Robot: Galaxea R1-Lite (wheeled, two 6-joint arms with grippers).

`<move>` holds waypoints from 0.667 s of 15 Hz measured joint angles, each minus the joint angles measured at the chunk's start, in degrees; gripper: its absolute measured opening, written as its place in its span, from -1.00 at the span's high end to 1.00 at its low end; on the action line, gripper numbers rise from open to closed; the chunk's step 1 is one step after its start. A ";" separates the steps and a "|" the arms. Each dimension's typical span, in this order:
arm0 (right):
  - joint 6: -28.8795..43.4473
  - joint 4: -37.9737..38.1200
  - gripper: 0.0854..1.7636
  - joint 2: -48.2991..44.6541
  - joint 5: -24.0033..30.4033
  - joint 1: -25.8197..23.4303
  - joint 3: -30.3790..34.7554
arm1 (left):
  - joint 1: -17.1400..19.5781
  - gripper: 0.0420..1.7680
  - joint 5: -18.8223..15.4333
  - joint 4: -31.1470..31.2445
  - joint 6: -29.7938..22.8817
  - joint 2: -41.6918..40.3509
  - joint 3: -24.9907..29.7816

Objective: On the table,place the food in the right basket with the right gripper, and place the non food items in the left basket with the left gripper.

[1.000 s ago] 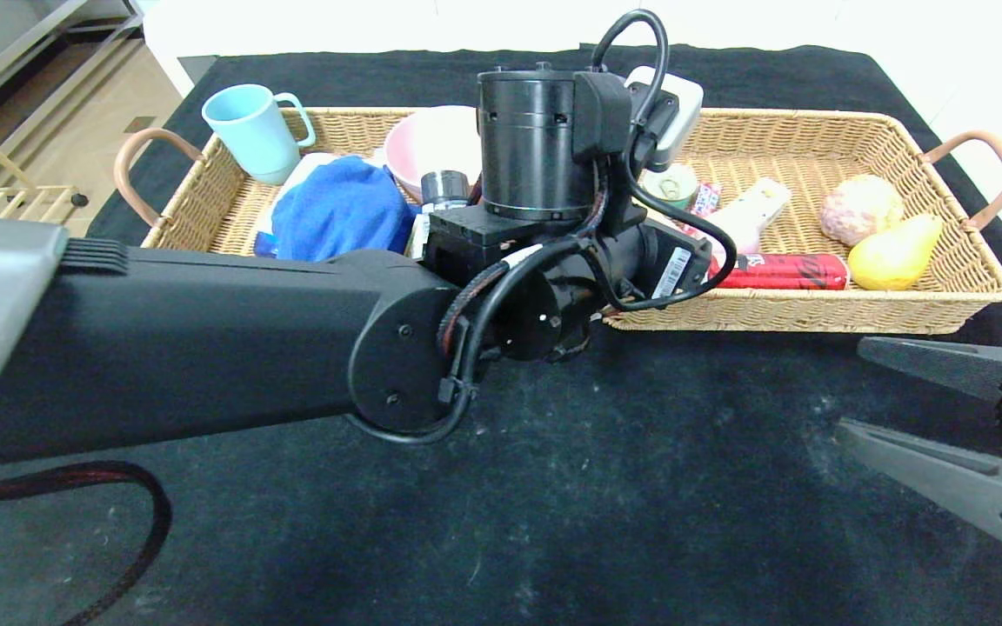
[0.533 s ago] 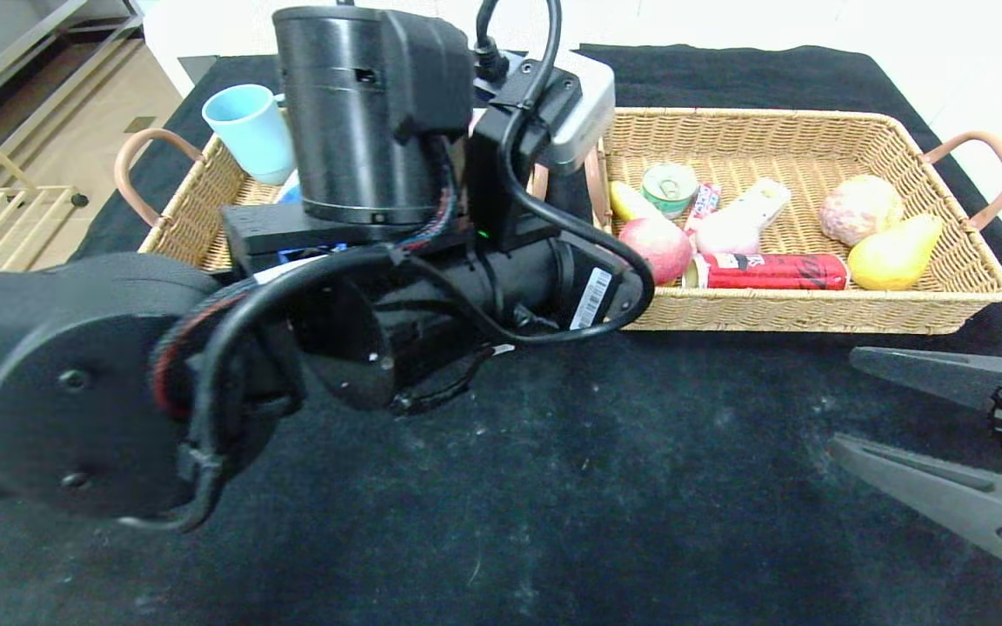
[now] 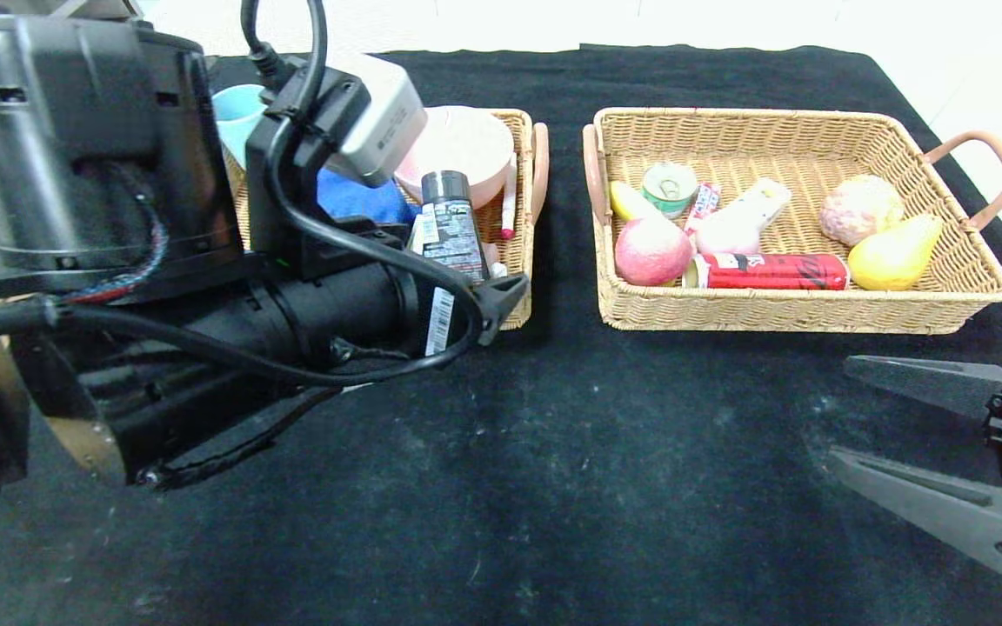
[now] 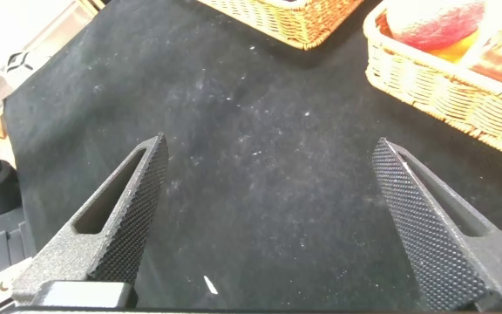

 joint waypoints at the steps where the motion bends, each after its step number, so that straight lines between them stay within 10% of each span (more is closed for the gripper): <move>1: 0.00 0.00 -0.94 0.00 0.00 0.04 0.00 | 0.99 -0.93 1.04 -0.01 -0.96 -1.33 1.35; 10: 0.00 0.04 -0.94 0.51 -0.09 0.91 0.46 | 13.73 -0.94 0.79 0.00 -5.71 -13.48 13.26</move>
